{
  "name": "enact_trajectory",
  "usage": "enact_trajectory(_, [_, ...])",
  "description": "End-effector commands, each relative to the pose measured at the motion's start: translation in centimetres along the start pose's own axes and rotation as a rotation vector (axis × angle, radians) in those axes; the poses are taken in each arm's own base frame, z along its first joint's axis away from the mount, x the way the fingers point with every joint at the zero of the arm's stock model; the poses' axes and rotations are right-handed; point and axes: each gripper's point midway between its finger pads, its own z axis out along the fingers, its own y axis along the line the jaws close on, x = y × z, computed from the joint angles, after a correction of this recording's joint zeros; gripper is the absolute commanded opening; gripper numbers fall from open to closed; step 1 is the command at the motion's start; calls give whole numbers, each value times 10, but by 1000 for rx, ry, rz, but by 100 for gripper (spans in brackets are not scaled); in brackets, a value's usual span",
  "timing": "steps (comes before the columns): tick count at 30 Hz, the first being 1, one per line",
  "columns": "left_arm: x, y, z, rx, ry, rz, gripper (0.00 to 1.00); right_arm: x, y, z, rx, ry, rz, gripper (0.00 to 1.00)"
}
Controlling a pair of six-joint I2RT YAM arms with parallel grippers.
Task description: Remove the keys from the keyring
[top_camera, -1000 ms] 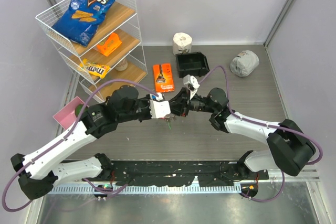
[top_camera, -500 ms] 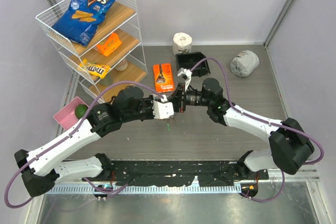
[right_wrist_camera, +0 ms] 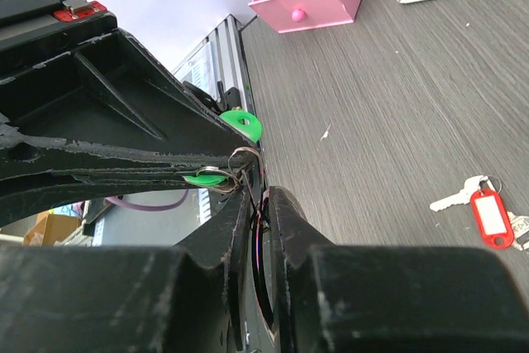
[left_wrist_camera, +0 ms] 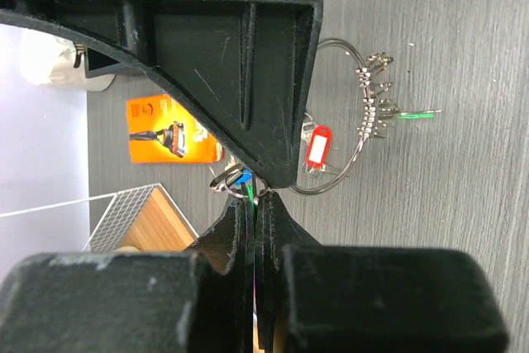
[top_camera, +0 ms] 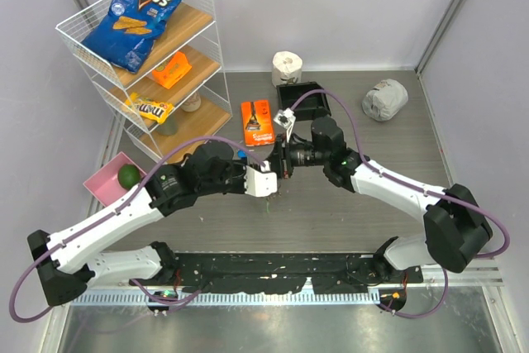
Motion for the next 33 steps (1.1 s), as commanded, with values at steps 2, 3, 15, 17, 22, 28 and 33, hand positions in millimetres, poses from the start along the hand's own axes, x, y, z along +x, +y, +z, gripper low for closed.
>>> enact_trajectory(2, [-37,-70,-3,332,-192,41,0,-68,-10,-13,116,-230,-111,5])
enact_trajectory(3, [-39,-74,-4,353,-202,43,0,-69,-9,-14,116,-234,-113,5])
enact_trajectory(15, [-66,-118,-16,621,-341,31,0,-71,-5,-21,123,-266,-202,5])
enact_trajectory(17, [-69,-120,-15,636,-348,21,0,-70,-3,-21,118,-263,-228,5])
enact_trajectory(22, [-82,-119,-13,685,-339,-76,0,-67,-1,-20,163,-281,-313,5])
enact_trajectory(28, [-82,-149,-17,851,-253,-124,0,-72,-4,-32,216,-350,-350,5])
enact_trajectory(33, [-77,-112,-8,621,-167,-231,0,-76,-23,-45,348,-376,-350,5])
